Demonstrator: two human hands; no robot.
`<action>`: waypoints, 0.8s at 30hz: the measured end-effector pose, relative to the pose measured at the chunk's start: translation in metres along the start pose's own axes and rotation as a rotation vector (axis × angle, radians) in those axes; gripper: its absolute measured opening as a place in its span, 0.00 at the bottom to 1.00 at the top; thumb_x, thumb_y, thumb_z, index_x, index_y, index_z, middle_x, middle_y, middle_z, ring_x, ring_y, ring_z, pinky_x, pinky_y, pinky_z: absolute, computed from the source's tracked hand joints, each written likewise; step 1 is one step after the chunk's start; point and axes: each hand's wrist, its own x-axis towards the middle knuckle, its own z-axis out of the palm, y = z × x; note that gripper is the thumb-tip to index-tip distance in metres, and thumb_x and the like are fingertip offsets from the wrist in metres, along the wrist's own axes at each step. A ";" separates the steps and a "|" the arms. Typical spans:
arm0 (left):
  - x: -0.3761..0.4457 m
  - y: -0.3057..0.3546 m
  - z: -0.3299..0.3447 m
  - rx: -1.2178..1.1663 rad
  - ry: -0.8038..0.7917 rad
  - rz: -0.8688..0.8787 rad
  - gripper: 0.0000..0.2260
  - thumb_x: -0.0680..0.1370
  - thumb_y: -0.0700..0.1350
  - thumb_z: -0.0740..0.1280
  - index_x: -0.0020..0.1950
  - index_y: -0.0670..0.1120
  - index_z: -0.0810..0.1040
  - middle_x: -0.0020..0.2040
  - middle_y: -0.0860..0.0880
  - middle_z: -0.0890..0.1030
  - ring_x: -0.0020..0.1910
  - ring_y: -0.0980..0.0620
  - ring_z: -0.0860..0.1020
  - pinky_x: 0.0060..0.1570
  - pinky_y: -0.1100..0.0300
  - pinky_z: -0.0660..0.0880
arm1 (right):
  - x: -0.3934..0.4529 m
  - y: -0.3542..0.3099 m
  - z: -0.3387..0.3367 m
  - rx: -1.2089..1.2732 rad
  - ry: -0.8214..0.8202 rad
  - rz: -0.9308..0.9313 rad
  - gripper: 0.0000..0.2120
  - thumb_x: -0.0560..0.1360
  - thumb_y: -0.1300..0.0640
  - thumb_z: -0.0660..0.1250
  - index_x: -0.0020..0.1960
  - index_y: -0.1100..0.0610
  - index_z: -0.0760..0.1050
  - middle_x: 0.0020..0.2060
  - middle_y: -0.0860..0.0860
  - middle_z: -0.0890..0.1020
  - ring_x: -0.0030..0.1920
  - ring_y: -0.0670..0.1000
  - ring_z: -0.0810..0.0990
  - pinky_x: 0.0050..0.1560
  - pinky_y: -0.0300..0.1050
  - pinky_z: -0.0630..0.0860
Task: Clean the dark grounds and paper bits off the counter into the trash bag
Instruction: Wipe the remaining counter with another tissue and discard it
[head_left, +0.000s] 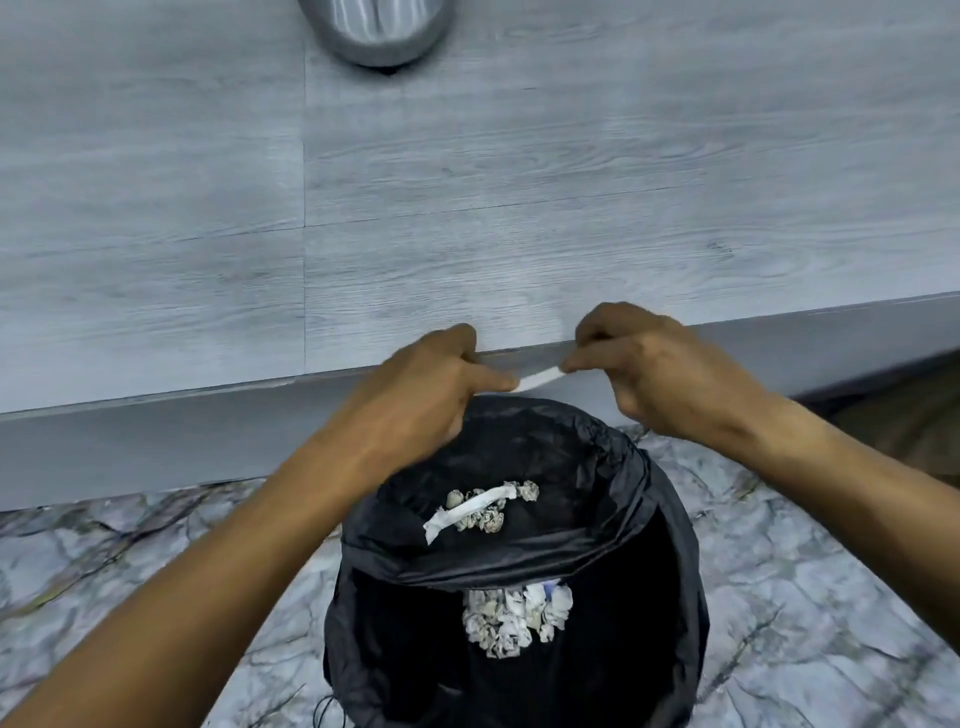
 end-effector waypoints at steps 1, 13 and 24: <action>0.006 0.001 -0.007 -0.030 -0.016 0.027 0.09 0.79 0.52 0.64 0.55 0.58 0.83 0.41 0.51 0.71 0.39 0.51 0.72 0.35 0.58 0.67 | -0.001 0.004 -0.007 0.025 -0.001 0.029 0.17 0.73 0.71 0.64 0.54 0.55 0.84 0.48 0.52 0.80 0.45 0.53 0.79 0.42 0.41 0.72; 0.270 0.069 -0.034 0.219 0.187 0.159 0.15 0.79 0.36 0.64 0.58 0.51 0.84 0.54 0.48 0.82 0.55 0.49 0.78 0.49 0.65 0.67 | 0.017 0.147 -0.091 0.080 0.394 0.770 0.14 0.75 0.68 0.66 0.54 0.55 0.85 0.50 0.49 0.84 0.48 0.42 0.78 0.41 0.18 0.66; 0.297 0.059 -0.010 0.327 -0.002 0.272 0.16 0.79 0.35 0.66 0.59 0.53 0.84 0.49 0.49 0.77 0.52 0.44 0.76 0.53 0.49 0.75 | -0.008 0.138 -0.052 0.020 0.325 0.825 0.15 0.75 0.68 0.63 0.57 0.59 0.82 0.53 0.55 0.82 0.52 0.55 0.80 0.46 0.41 0.73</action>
